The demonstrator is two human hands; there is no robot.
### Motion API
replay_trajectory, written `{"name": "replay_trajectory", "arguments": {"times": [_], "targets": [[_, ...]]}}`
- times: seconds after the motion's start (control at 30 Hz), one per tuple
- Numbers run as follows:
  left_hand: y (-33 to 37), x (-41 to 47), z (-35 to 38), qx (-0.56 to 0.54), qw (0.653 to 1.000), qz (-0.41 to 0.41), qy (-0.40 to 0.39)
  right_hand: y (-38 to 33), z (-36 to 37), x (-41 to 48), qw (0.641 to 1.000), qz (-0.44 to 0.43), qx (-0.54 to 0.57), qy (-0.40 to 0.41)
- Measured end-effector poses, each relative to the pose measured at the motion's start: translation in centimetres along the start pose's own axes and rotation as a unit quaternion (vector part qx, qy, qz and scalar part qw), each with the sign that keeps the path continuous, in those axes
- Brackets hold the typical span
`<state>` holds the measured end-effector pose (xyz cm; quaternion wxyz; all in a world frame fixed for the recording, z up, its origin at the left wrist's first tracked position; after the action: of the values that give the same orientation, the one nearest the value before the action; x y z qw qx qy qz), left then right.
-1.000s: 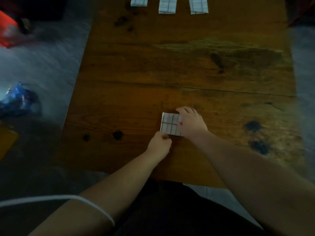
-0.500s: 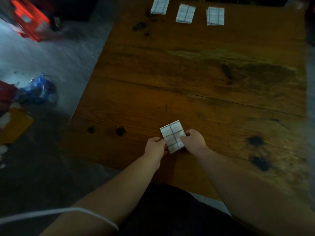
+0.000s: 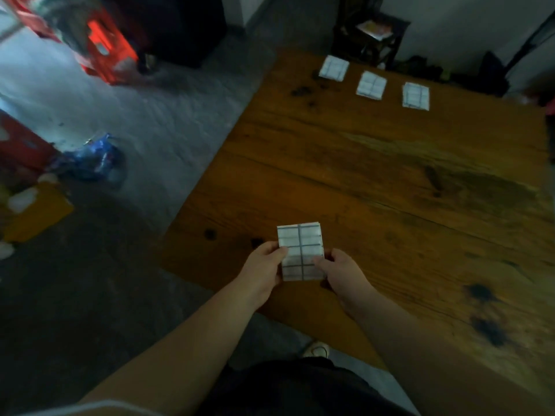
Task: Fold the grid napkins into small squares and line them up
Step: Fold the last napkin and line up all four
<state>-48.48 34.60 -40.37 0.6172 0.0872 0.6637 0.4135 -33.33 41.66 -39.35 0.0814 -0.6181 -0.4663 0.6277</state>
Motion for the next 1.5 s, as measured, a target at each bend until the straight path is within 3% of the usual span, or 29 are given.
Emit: {"name": "replay_trajectory", "arguments": {"times": [0.27, 0.5, 0.7, 0.93, 1.2, 1.5], "targets": [[7.9, -9.1, -23.6, -0.083, 0.986, 0.132, 0.059, -12.8, 21.8, -6.8, 0.988, -0.137, -0.036, -0.063], [11.6, -19.0, -46.0, -0.06, 0.942, 0.242, 0.225, -20.4, 44.0, -13.2, 0.953, -0.17, 0.016, -0.252], [11.2, -25.6, -59.2, 0.006, 0.899, 0.249, 0.36, -24.8, 57.3, -17.2, 0.908, -0.29, -0.066, -0.294], [14.5, -25.7, -66.9, 0.003, 0.886, 0.258, 0.386, -30.3, 66.1, -15.6, 0.885, -0.325, -0.089, -0.322], [26.9, -17.1, -75.6, 0.051, 0.882, 0.258, 0.391, -41.6, 73.2, -5.7, 0.878, -0.346, -0.106, -0.314], [42.0, -4.8, -83.5, 0.011, 0.924, 0.221, 0.311, -58.2, 78.7, 4.9, 0.887, -0.344, -0.056, -0.303]]}}
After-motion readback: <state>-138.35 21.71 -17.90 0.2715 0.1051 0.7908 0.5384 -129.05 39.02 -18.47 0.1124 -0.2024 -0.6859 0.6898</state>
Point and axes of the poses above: each hand's wrist, its own x-axis towards the middle knuckle, its own z-axis out of the palm, y = z × x, the point moved 10 cm from there along x, towards the middle knuckle, and after that the axes turned 5 degrees about x, right-handed, at the moved point
